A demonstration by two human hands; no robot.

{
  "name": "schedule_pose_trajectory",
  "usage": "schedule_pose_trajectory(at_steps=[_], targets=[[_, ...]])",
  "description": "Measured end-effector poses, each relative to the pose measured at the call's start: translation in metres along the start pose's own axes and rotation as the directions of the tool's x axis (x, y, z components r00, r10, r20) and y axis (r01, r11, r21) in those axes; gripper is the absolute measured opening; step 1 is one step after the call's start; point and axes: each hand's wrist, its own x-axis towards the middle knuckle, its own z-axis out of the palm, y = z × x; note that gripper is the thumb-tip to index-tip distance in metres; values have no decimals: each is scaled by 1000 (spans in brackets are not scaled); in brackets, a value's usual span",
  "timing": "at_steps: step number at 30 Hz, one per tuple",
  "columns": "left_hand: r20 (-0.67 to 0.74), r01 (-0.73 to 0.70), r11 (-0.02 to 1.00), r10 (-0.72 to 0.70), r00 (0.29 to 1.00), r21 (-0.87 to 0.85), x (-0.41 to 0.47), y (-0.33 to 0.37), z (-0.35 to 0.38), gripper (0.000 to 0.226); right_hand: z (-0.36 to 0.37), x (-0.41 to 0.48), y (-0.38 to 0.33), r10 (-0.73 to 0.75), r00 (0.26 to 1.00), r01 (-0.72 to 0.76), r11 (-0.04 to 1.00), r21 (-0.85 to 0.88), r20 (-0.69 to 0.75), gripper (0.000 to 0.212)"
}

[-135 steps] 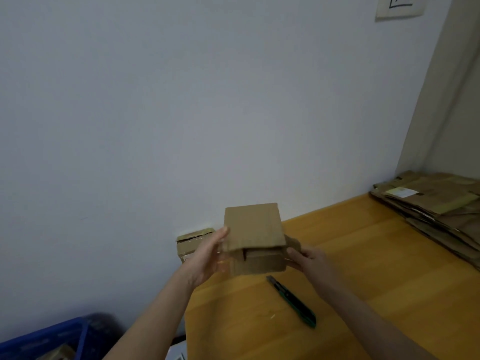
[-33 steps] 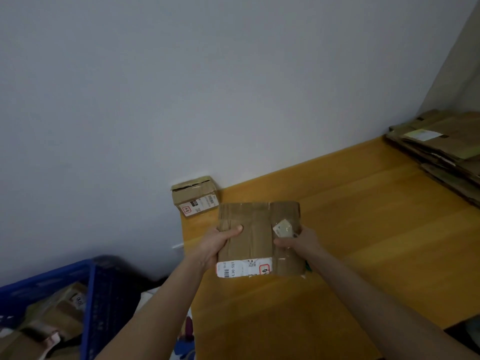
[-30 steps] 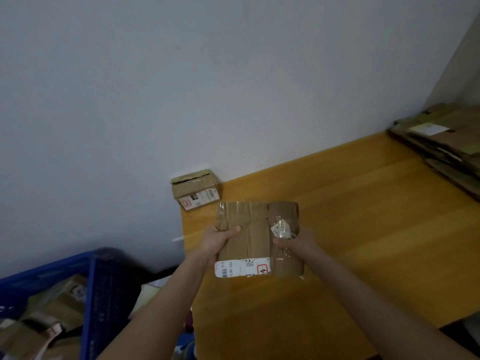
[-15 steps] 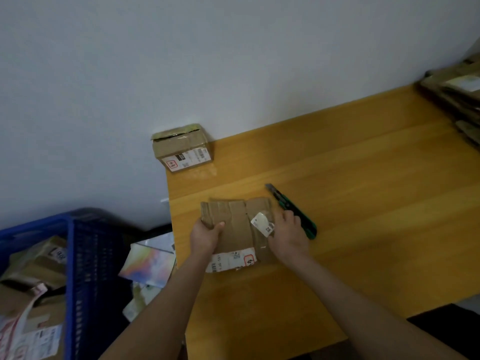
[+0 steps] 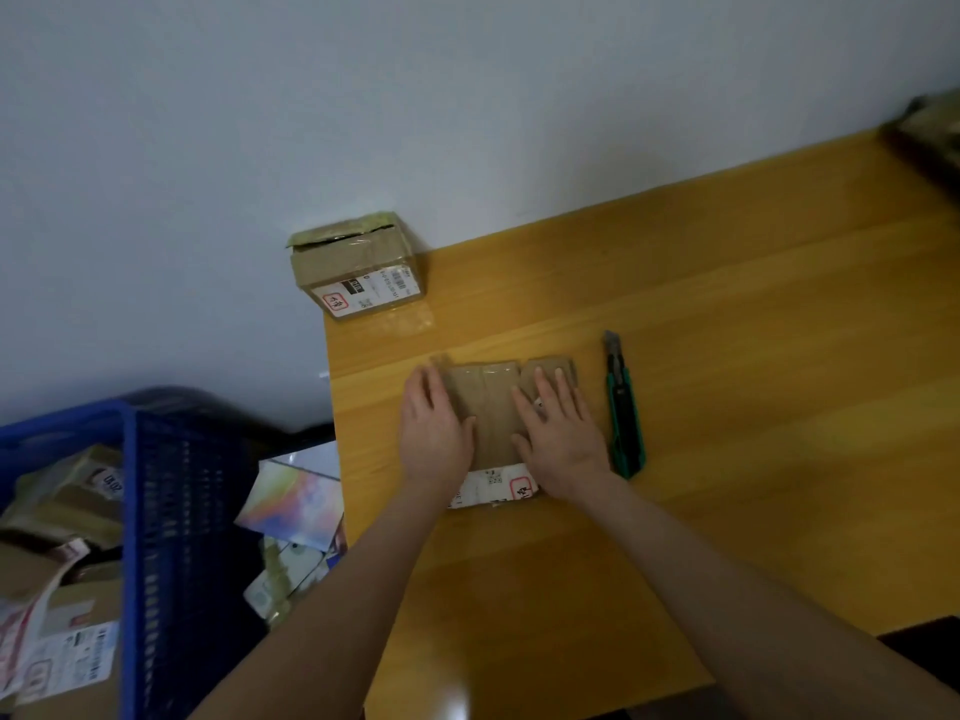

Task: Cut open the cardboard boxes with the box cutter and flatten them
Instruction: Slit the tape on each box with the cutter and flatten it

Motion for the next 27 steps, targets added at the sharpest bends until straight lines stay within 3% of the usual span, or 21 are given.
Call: schedule_pose_trajectory(at_steps=[2,3,9,12,17,27], targets=[[82,-216,965,206,975,149,0,1,14,64,1,8,-1,-14,1000,13,999,-31,-13,60],[117,-258,948,239,964,187,0,0,20,60,1,13,-1,-28,999,26,998,-49,-29,60],[78,-289,928,278,957,235,-3,-18,57,59,29,31,7,-50,998,44,991,-123,-45,63],[59,-283,930,277,959,233,1,-19,62,61,43,38,8,-19,991,5,994,-109,-130,62],[74,-274,934,264,962,230,-3,-20,62,63,35,38,7,-39,996,30,993,-112,-77,66],[114,-343,906,324,939,248,-3,-27,56,64,40,42,8,-33,984,13,993,-116,-173,61]])
